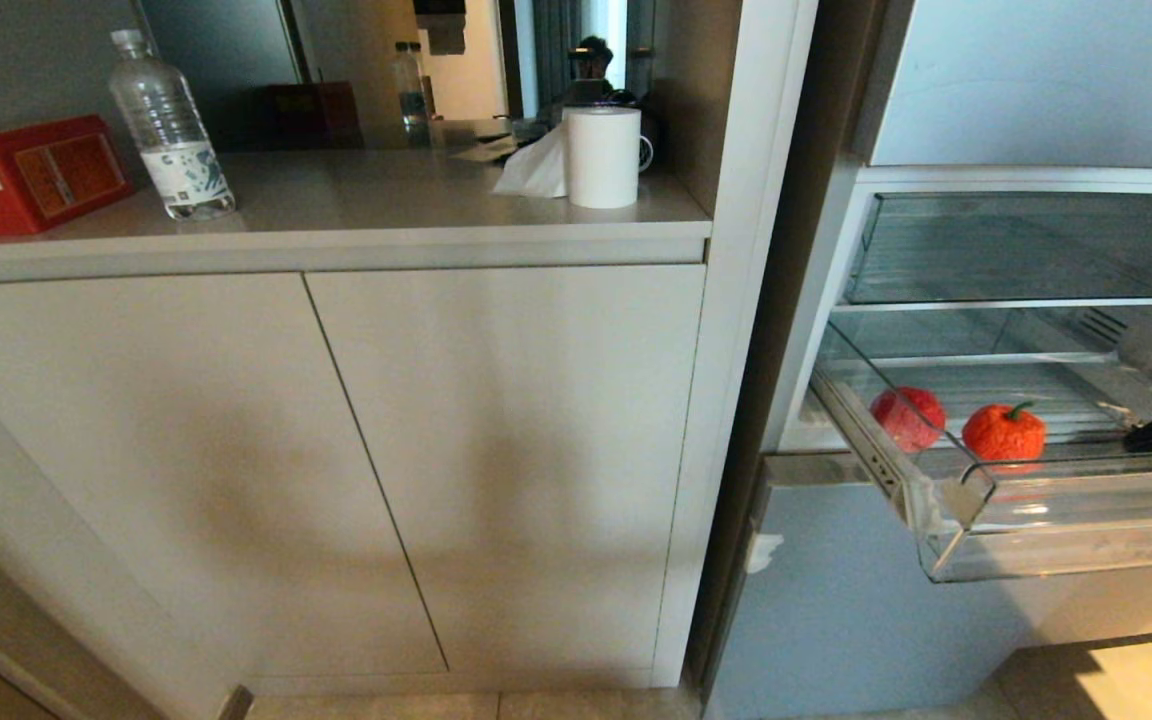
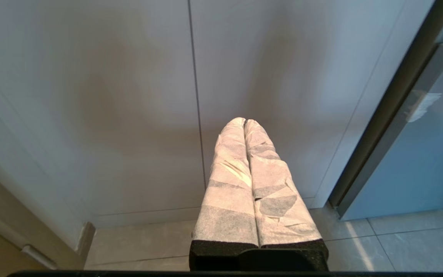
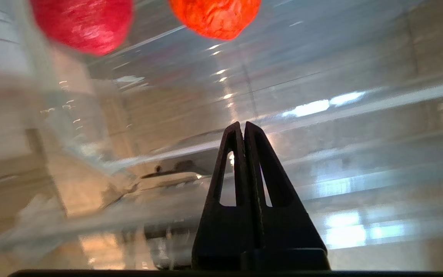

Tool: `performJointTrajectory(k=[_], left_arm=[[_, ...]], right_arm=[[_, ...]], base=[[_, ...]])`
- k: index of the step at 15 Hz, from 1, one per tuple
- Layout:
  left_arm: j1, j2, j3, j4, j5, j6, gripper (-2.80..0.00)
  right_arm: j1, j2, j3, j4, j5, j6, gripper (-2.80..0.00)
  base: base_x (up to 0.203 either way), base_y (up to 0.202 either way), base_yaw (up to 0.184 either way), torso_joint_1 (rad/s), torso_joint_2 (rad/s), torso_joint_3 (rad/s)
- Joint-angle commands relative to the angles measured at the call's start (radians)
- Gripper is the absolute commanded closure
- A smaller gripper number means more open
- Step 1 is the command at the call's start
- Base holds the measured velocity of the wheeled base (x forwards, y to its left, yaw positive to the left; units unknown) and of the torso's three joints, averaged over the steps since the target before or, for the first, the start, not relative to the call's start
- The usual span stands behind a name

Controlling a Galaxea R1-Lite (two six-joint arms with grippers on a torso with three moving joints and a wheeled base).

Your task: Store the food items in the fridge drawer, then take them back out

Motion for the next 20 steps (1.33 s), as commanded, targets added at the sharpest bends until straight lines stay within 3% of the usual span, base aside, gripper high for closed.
performJointTrajectory(k=[1, 5, 10, 11, 14, 20], left_arm=[[0.000, -0.001, 0.000, 0.000, 0.000, 0.000, 0.00], [0.000, -0.001, 0.000, 0.000, 0.000, 0.000, 0.00], [0.000, -0.001, 0.000, 0.000, 0.000, 0.000, 0.00], [0.000, -0.001, 0.000, 0.000, 0.000, 0.000, 0.00], [0.000, -0.001, 0.000, 0.000, 0.000, 0.000, 0.00], [0.000, 0.000, 0.000, 0.000, 0.000, 0.000, 0.00]], right_arm=[[-0.014, -0.049, 0.030, 0.017, 0.011, -0.001, 0.00], [0.014, 0.004, -0.041, 0.012, 0.015, 0.000, 0.00], [0.071, 0.167, -0.237, 0.014, 0.004, 0.013, 0.00], [0.080, 0.184, -0.262, 0.014, 0.002, 0.016, -2.80], [0.090, 0.255, -0.361, 0.007, 0.000, 0.017, -2.80], [0.146, 0.308, -0.361, -0.103, -0.049, -0.006, -2.80]], base=[[0.000, 0.000, 0.000, 0.000, 0.00, 0.000], [0.000, 0.000, 0.000, 0.000, 0.00, 0.000], [0.000, 0.000, 0.000, 0.000, 0.00, 0.000], [0.000, 0.000, 0.000, 0.000, 0.00, 0.000], [0.000, 0.000, 0.000, 0.000, 0.00, 0.000], [0.000, 0.000, 0.000, 0.000, 0.00, 0.000]])
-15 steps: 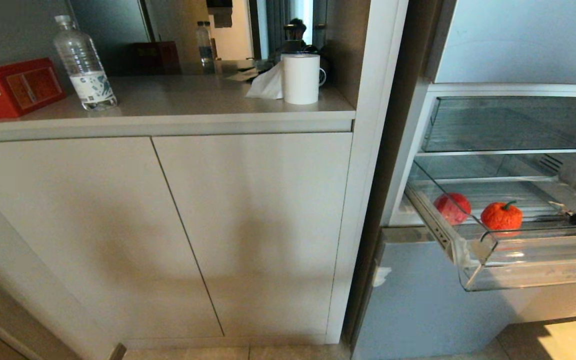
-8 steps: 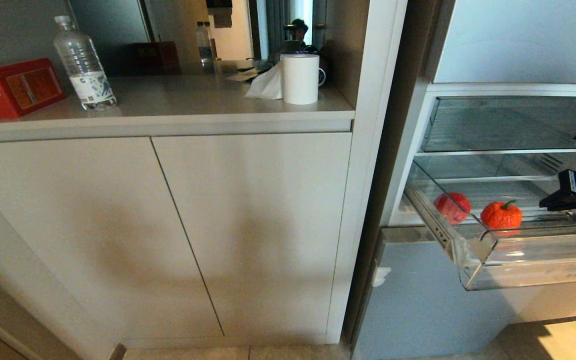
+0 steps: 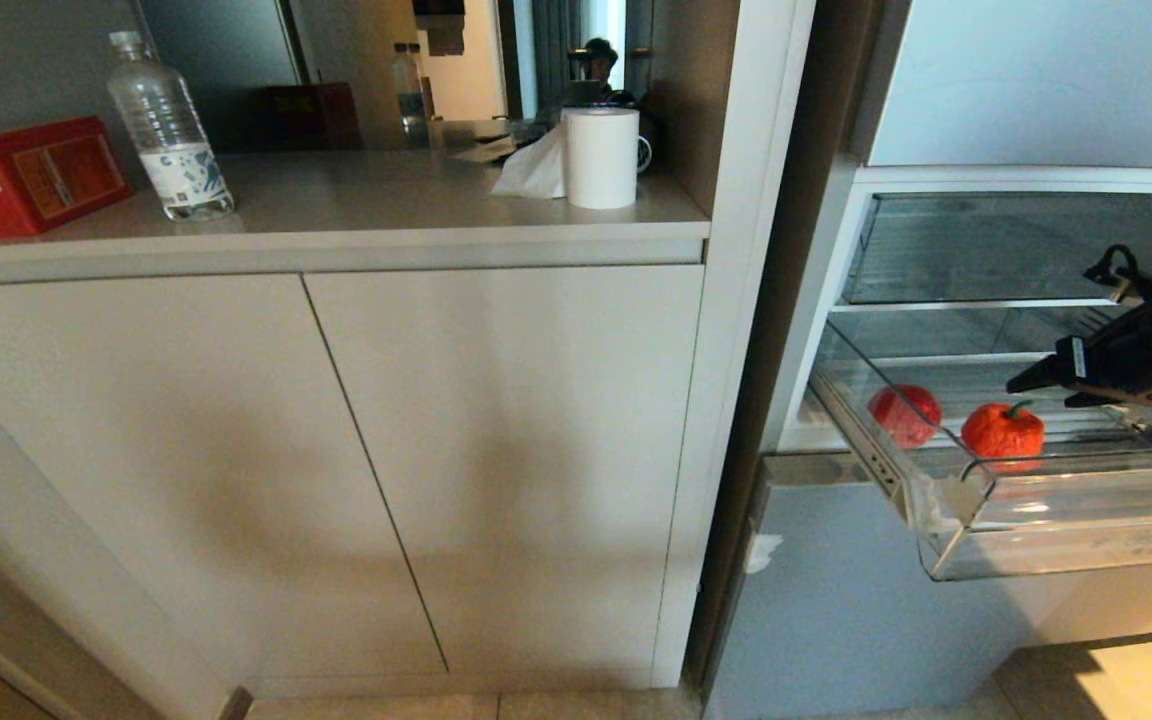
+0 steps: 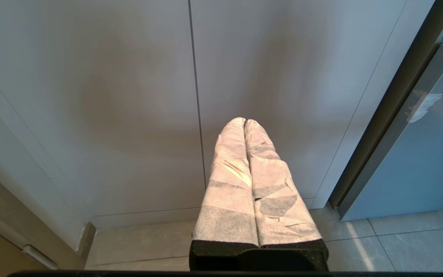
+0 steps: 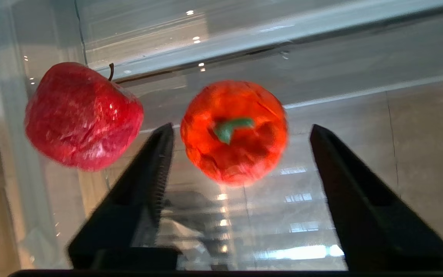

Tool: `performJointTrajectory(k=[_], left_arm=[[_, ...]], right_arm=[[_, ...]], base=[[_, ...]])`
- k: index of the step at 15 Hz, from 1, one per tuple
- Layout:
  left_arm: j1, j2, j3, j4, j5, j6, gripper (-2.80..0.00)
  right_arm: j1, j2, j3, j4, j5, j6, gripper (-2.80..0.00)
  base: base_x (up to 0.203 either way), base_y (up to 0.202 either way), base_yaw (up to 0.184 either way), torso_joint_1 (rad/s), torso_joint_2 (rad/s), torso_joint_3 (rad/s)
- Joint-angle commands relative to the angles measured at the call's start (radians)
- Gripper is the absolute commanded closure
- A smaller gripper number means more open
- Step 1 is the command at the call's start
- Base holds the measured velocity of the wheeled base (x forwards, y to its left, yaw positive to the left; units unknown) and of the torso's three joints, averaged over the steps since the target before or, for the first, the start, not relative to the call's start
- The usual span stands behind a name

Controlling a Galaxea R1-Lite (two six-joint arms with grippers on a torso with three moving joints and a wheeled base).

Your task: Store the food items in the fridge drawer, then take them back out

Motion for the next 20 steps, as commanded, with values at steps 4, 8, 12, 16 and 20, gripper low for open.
performJointTrajectory(k=[4, 8, 12, 16, 20], left_arm=[[0.000, 0.000, 0.000, 0.000, 0.000, 0.000, 0.00], [0.000, -0.001, 0.000, 0.000, 0.000, 0.000, 0.00], [0.000, -0.001, 0.000, 0.000, 0.000, 0.000, 0.00], [0.000, -0.001, 0.000, 0.000, 0.000, 0.000, 0.00], [0.000, -0.001, 0.000, 0.000, 0.000, 0.000, 0.00]], right_arm=[[0.020, 0.049, 0.001, -0.048, 0.001, -0.001, -2.80], [0.035, 0.084, 0.000, -0.050, 0.002, -0.001, -2.80], [0.053, 0.120, 0.001, -0.097, -0.003, 0.003, -2.80], [0.065, 0.129, 0.001, -0.097, -0.029, 0.008, -2.80], [0.065, 0.126, 0.001, -0.096, -0.040, 0.010, 0.00]], base=[[0.000, 0.000, 0.000, 0.000, 0.00, 0.000], [0.000, 0.000, 0.000, 0.000, 0.00, 0.000], [0.000, 0.000, 0.000, 0.000, 0.00, 0.000], [0.000, 0.000, 0.000, 0.000, 0.00, 0.000], [0.000, 0.000, 0.000, 0.000, 0.00, 0.000]])
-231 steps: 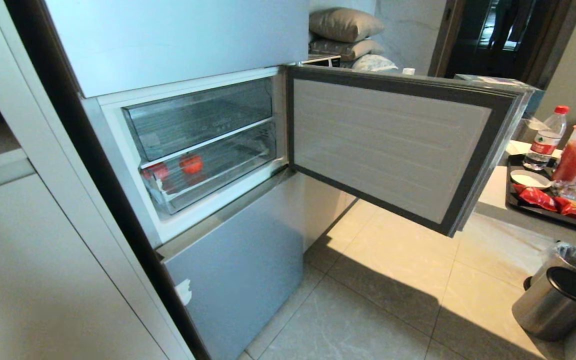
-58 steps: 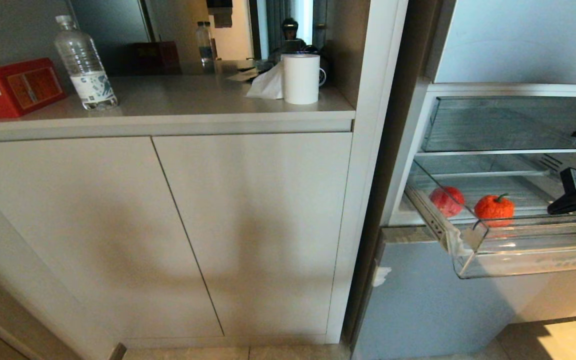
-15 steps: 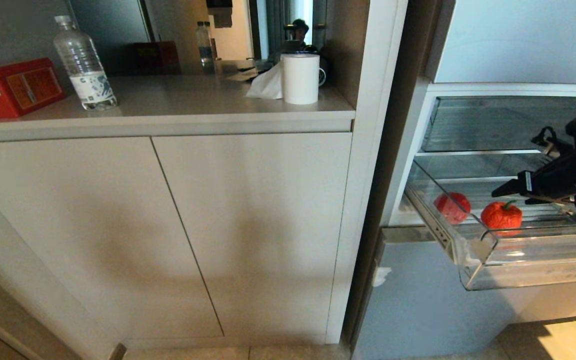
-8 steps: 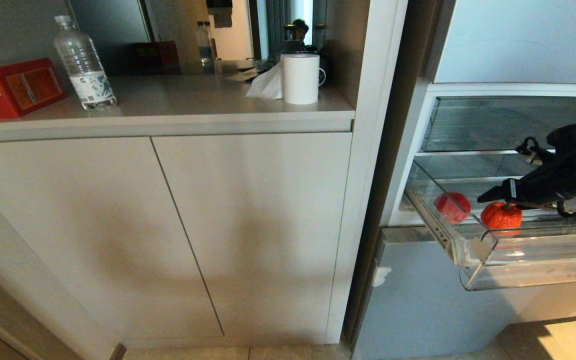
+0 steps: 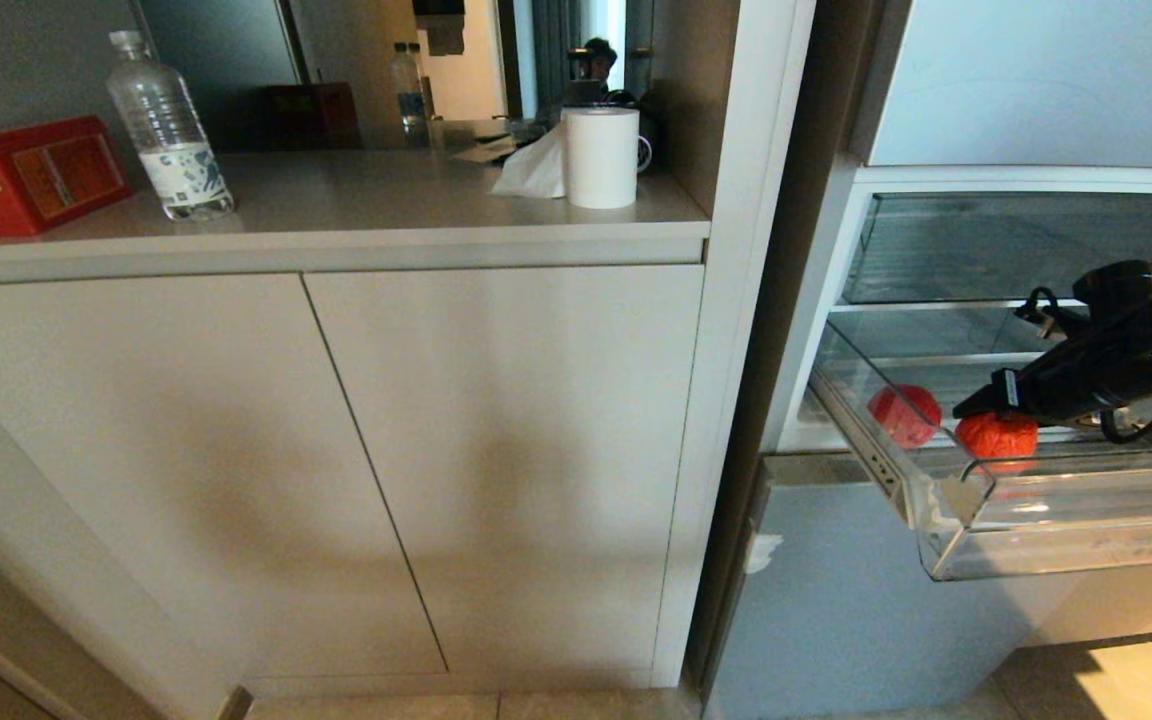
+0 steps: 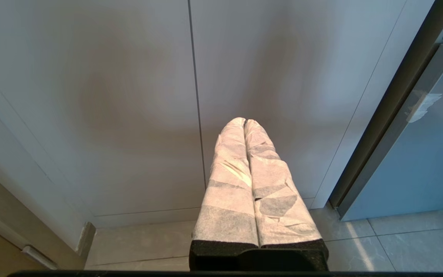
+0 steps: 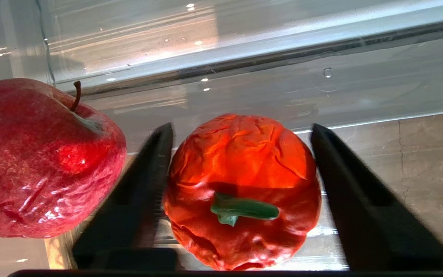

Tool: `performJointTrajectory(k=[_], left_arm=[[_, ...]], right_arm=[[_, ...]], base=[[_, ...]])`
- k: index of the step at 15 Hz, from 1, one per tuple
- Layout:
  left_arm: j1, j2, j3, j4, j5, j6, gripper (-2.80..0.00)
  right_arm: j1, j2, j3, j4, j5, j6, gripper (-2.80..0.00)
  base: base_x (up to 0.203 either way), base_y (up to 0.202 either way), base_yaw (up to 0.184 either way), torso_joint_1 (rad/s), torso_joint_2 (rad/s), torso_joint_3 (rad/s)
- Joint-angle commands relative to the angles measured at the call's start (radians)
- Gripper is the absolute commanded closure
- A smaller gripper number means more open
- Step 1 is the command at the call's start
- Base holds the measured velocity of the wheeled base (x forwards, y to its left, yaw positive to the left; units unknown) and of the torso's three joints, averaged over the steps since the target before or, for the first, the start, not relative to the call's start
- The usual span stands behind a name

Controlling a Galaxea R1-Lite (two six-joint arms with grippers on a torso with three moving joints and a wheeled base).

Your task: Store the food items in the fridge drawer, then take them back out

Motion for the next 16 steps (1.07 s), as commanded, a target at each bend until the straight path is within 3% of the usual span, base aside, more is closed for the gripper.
performJointTrajectory(k=[1, 9, 16], left_arm=[[0.000, 0.000, 0.000, 0.000, 0.000, 0.000, 0.00], [0.000, -0.001, 0.000, 0.000, 0.000, 0.000, 0.00], [0.000, 0.001, 0.000, 0.000, 0.000, 0.000, 0.00]], right_arm=[[0.000, -0.007, 0.000, 0.005, 0.002, 0.000, 0.00], [0.000, -0.209, 0.054, 0.007, 0.020, 0.067, 0.00], [-0.003, -0.585, 0.341, 0.007, 0.019, 0.075, 0.00]], base=[[0.000, 0.000, 0.000, 0.000, 0.00, 0.000], [0.000, 0.000, 0.000, 0.000, 0.00, 0.000], [0.000, 0.000, 0.000, 0.000, 0.00, 0.000]])
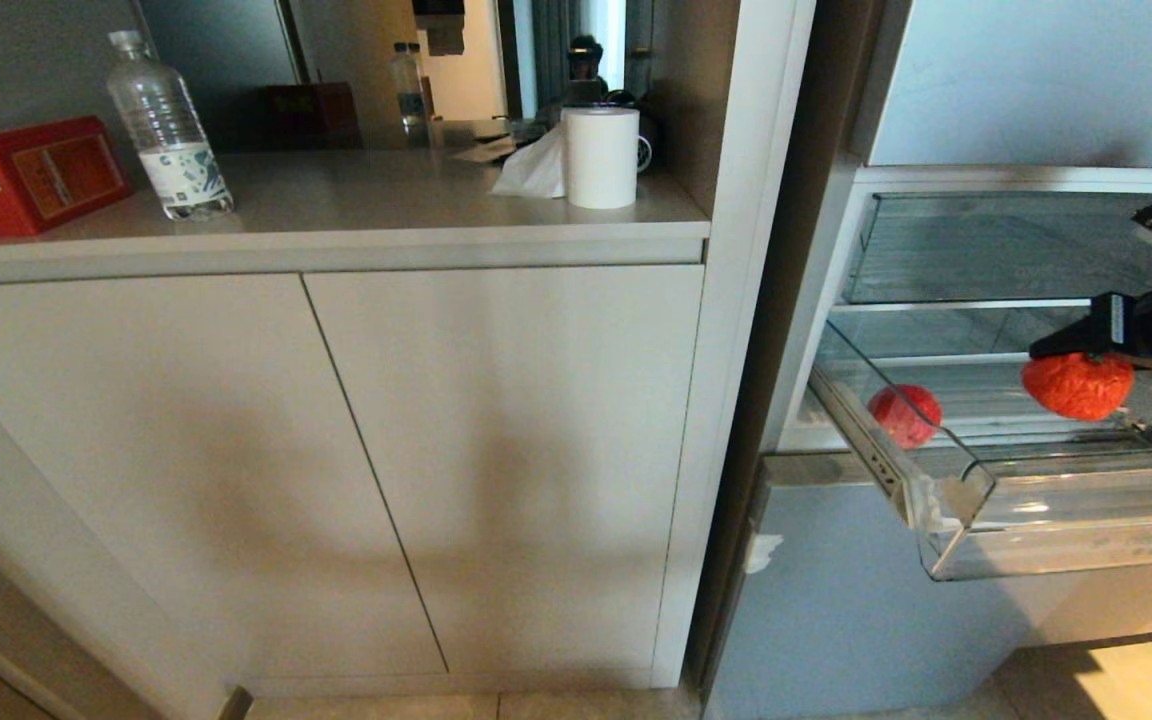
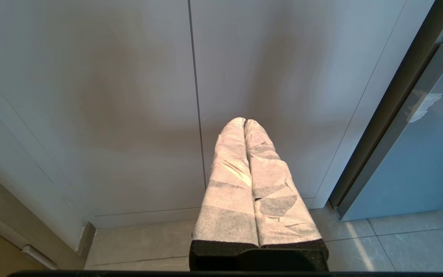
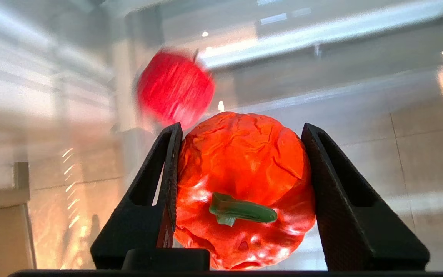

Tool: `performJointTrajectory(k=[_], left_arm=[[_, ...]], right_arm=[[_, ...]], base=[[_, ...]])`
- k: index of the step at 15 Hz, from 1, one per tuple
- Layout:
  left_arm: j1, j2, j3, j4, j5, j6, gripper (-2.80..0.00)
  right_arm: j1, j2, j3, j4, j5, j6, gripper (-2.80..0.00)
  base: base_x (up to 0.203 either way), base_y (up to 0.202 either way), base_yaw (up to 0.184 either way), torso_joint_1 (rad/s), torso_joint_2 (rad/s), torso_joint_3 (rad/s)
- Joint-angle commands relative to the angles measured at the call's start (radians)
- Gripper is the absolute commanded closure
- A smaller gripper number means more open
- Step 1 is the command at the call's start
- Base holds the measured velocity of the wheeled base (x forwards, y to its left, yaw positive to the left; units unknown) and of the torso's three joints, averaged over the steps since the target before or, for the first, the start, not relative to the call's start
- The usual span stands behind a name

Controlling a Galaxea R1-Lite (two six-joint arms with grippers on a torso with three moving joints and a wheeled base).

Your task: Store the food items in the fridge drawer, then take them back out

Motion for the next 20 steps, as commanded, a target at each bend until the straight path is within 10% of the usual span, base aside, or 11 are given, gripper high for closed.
performJointTrajectory(k=[1, 12, 20], left_arm=[[0.000, -0.001, 0.000, 0.000, 0.000, 0.000, 0.00], [0.000, -0.001, 0.000, 0.000, 0.000, 0.000, 0.00], [0.000, -0.001, 0.000, 0.000, 0.000, 0.000, 0.00]], right_arm=[[-0.004, -0.206, 0.121, 0.002, -0.001, 0.002, 0.00], [-0.046, -1.140, 0.825, -0.093, 0.001, -0.025, 0.00], [0.274, -1.629, 1.679, -0.642, -0.268, -0.099, 0.00]], base=[[0.000, 0.000, 0.000, 0.000, 0.00, 0.000], [0.000, 0.000, 0.000, 0.000, 0.00, 0.000], [0.000, 0.000, 0.000, 0.000, 0.00, 0.000]])
